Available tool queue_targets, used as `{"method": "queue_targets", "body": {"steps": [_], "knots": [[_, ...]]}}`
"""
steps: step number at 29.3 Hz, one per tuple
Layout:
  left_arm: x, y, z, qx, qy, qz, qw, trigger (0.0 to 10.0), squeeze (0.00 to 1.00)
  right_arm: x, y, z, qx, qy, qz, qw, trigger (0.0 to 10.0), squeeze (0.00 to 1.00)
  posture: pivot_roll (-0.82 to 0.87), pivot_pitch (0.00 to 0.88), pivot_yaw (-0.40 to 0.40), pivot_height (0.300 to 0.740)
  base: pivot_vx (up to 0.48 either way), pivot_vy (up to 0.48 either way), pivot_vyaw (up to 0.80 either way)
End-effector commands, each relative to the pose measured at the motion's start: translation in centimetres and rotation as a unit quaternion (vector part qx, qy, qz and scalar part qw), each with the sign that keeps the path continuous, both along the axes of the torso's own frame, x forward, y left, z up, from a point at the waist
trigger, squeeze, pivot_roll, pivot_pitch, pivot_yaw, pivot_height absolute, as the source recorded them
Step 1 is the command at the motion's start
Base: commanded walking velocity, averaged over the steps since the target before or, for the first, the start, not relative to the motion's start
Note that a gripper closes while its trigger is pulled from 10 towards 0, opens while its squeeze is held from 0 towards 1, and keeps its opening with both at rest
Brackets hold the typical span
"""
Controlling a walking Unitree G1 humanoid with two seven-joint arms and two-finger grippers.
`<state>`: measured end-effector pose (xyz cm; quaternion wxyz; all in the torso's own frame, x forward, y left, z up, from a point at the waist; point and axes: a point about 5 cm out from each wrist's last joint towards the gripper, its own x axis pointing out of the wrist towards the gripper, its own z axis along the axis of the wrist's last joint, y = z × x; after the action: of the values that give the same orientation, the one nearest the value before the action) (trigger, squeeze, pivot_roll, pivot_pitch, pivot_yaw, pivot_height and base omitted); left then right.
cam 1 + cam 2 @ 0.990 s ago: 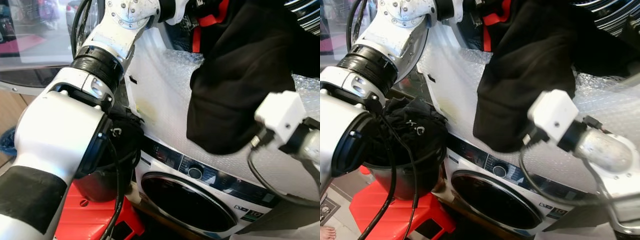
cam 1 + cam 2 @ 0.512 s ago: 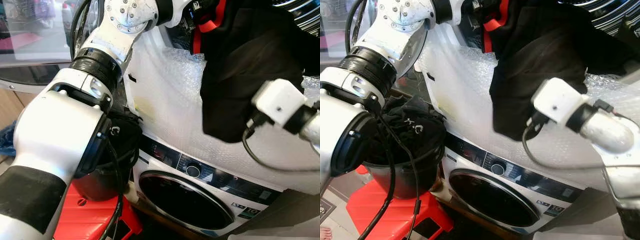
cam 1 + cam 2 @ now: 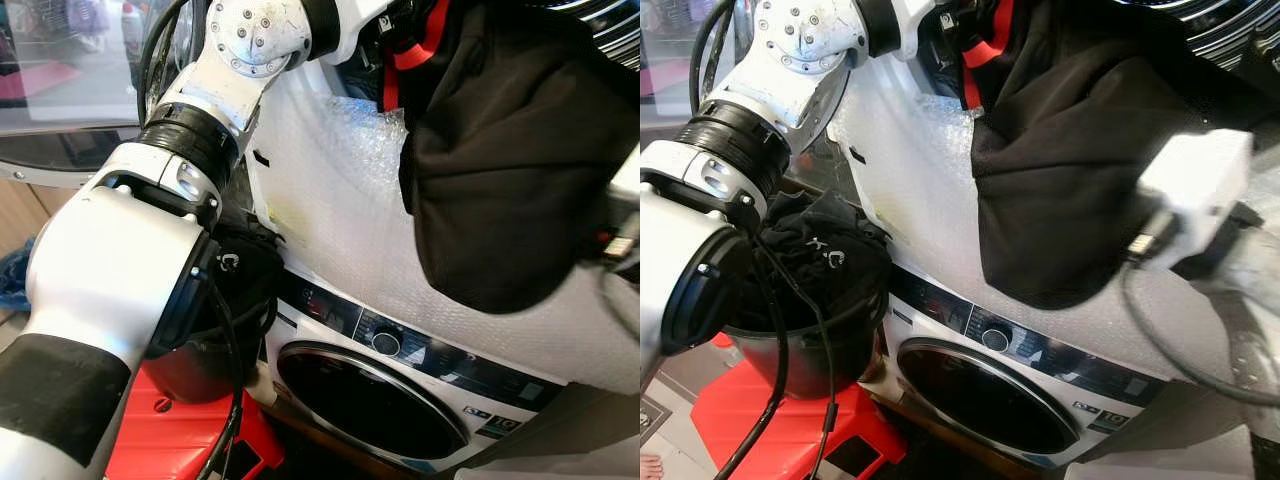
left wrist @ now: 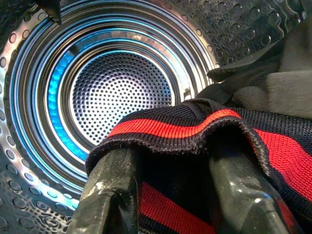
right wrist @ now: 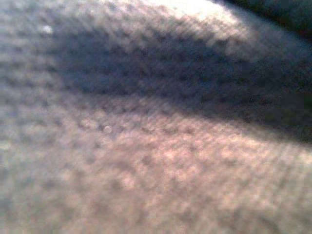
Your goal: Clothes washing
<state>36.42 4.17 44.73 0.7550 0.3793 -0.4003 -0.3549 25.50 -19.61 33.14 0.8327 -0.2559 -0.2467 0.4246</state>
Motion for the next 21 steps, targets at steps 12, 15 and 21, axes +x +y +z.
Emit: {"method": "queue_targets", "body": {"steps": [12,15,21], "knots": [[0.2,0.1,-1.5,0.078,0.019,-0.015,0.997,10.0,0.00,0.7,-1.5,1.4,-0.056,-0.027,-0.062,0.996,10.0,1.00,0.11,0.136,-0.069,0.740,0.000,0.000,0.00],[-0.2,0.3,-2.2,0.136,0.024,-0.045,0.989,10.0,0.00,0.7,-1.5,1.9,-0.040,-0.042,-0.060,0.997,10.0,1.00,0.11,0.138,-0.070,0.740,0.000,0.000,0.00],[-1.6,0.4,-3.0,0.199,0.046,-0.147,0.968,10.0,1.00,2.1,-1.3,4.4,0.054,-0.102,-0.109,0.987,10.0,1.00,0.11,0.143,-0.071,0.740,0.000,0.000,0.00]]}}
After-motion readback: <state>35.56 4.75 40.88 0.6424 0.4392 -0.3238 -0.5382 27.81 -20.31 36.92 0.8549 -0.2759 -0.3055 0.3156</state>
